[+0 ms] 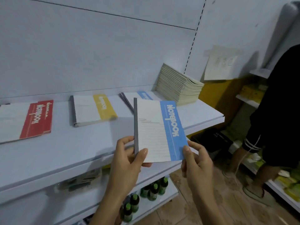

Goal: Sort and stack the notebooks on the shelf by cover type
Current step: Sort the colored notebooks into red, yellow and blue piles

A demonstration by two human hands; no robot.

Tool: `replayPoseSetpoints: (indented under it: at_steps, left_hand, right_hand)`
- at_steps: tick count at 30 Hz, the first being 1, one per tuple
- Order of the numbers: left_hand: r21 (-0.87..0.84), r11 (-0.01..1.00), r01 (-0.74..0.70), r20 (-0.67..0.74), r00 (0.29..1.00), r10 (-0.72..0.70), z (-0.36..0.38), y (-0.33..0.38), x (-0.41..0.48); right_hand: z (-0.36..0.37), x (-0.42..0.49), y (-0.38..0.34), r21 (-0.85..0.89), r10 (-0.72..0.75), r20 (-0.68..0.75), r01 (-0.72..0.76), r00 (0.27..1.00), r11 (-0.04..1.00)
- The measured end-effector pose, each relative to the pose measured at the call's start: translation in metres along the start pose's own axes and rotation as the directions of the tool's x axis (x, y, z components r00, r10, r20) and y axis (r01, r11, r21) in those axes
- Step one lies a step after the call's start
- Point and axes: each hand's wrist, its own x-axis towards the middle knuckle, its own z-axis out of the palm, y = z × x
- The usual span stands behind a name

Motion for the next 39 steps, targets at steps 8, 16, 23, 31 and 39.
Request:
replayPoseSetpoints:
  at_steps: [8, 16, 23, 31, 39]
  left_hand:
    - [0.317, 0.947, -0.051, -0.036, 0.997, 0.066, 0.021, -0.009, 0.121]
    - [0.602, 0.798, 0.003, 0.001, 1.0, -0.005, 0.007, -0.025, 0.198]
    - [0.86, 0.51, 0.0, -0.106, 0.978, 0.179, 0.016, -0.049, 0.214]
    - [0.909, 0.405, 0.101, -0.158, 0.981, 0.112, 0.021, -0.054, 0.224]
    - [0.913, 0.39, 0.124, -0.164, 0.984, 0.071, 0.018, -0.054, 0.228]
  right_hand:
    - [0.028, 0.129, 0.016, -0.142, 0.042, 0.088, -0.029, 0.995, 0.989]
    - [0.08, 0.222, 0.042, -0.187, -0.053, 0.088, 0.069, 0.995, 0.98]
    - [0.094, 0.271, 0.061, -0.562, -0.01, 0.425, 0.273, 0.905, 0.78]
    - [0.086, 0.308, 0.071, -0.405, -0.091, 0.594, 0.395, 0.799, 0.824]
    - [0.094, 0.312, 0.092, -0.382, -0.219, 0.626, 0.54, 0.748, 0.75]
